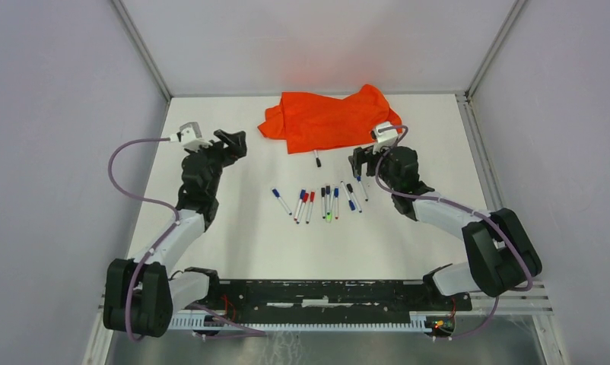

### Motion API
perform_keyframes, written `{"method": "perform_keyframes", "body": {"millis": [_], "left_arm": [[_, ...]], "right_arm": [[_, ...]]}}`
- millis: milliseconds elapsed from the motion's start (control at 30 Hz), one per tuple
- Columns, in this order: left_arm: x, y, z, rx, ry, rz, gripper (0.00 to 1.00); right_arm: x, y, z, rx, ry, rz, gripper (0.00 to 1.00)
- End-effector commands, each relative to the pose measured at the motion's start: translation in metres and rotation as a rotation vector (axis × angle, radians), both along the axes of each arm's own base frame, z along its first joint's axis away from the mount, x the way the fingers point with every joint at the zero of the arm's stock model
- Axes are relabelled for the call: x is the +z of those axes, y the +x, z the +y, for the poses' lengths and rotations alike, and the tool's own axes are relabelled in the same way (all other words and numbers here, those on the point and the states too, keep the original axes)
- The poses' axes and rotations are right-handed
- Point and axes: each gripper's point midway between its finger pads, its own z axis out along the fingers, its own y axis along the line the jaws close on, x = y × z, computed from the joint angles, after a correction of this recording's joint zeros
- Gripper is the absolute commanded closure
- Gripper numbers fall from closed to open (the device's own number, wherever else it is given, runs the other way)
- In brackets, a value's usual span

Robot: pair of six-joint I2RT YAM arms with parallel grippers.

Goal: Open the pen caps

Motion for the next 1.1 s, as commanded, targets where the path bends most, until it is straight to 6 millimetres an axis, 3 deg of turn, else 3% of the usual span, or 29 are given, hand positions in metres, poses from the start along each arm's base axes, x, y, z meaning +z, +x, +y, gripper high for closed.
{"method": "perform_keyframes", "body": {"millis": [0,167,200,433,833,1067], "left_arm": [[-0.042,-0.005,-0.040,-0.151,-0.144,0.201,0.10],[-0.071,-0.011,-0.057,-0.081,-0.051,0.363,0.14],[-0.073,-0.013,-0.070,-0.094,-0.023,0.383,0.13],[-0.080,-0.017,-0.104,-0.081,0.085,0.481,0.06],[-0.105,-0.023,-0.120,-0.079,0.120,0.576,0.01],[-0.108,-0.021,-0.122,-0.073,0.126,0.593,0.00]], "right_arm": [[-0.030,-0.004,-0.020,-0.095,-0.123,0.115,0.15],[-0.065,-0.016,-0.027,-0.102,-0.207,0.278,0.33],[-0.068,-0.018,-0.026,-0.095,-0.209,0.291,0.36],[-0.088,-0.033,-0.022,-0.042,-0.232,0.378,0.44],[-0.120,-0.047,-0.016,0.014,-0.255,0.478,0.47],[-0.137,-0.047,-0.010,0.034,-0.293,0.536,0.55]]}}
